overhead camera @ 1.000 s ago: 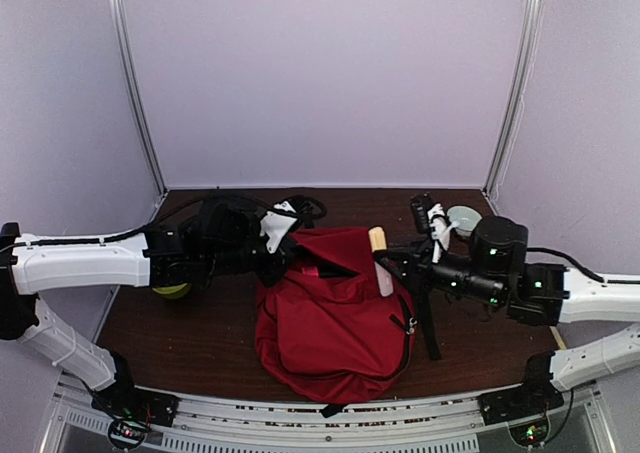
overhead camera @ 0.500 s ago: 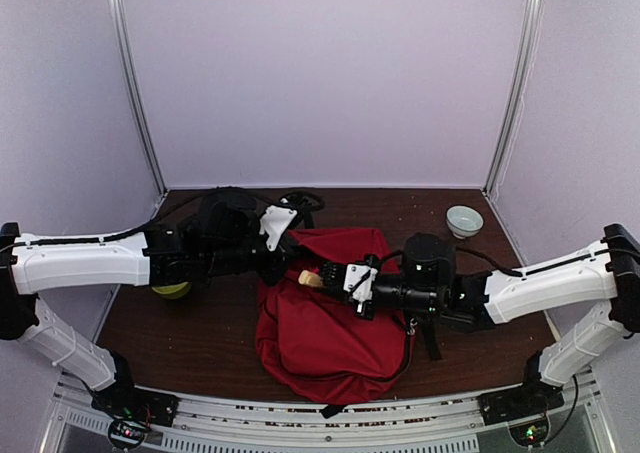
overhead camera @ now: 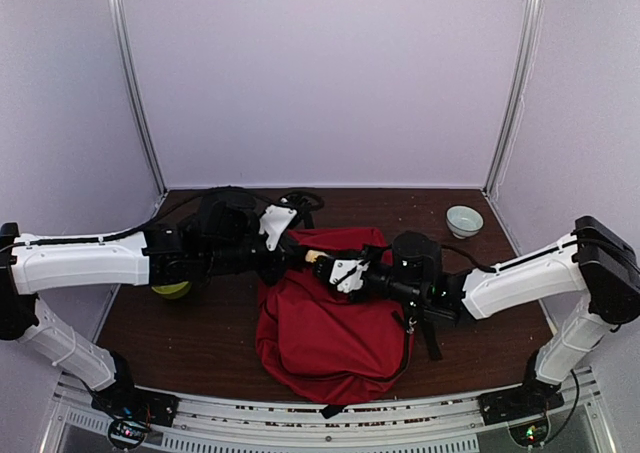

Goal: Pack the student bag
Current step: Place the pen in the lower front pocket of the bag.

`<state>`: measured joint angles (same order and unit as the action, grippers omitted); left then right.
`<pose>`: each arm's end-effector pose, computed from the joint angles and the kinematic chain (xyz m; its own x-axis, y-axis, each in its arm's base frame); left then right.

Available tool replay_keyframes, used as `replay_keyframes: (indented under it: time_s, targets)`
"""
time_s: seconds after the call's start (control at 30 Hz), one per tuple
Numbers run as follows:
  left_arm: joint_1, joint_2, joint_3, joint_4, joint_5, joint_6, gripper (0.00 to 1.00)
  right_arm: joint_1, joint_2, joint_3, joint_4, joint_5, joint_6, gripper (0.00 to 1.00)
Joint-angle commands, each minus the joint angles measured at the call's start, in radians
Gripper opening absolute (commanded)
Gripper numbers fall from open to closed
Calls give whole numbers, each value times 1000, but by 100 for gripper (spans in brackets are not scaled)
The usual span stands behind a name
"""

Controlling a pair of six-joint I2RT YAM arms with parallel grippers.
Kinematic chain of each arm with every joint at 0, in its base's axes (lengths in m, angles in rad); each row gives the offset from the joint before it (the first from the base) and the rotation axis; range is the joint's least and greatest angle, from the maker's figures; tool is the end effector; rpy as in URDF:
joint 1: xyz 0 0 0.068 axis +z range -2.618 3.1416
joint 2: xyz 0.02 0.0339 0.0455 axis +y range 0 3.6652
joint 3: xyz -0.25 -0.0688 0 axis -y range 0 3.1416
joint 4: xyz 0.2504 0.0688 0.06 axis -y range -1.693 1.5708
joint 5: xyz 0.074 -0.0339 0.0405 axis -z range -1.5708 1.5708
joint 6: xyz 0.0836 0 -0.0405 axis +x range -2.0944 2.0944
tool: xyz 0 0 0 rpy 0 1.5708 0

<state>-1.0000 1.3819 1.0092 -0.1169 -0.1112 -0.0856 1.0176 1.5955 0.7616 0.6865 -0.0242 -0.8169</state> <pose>0.2060 -0.3036 0.2499 -0.3201 0.3413 -0.8837 0.7588 0.6509 -0.0235 0.2057 0.3369 0.1952 0.5765 -0.4536 -0.6797 -0.6471 0.2545 -0.7187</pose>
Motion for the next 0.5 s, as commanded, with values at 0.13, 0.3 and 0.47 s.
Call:
replay_keyframes:
  time_s: [0.13, 0.3, 0.47]
  targets:
    - [1, -19, 74, 97, 49, 2, 0, 7, -109, -48, 7, 47, 71, 67]
    - [1, -9, 76, 88, 63, 1, 0, 17, -260, -56, -96, -5, 265, 100]
    - [1, -4, 76, 81, 98, -1, 0, 18, -451, -116, -111, -36, 451, 100]
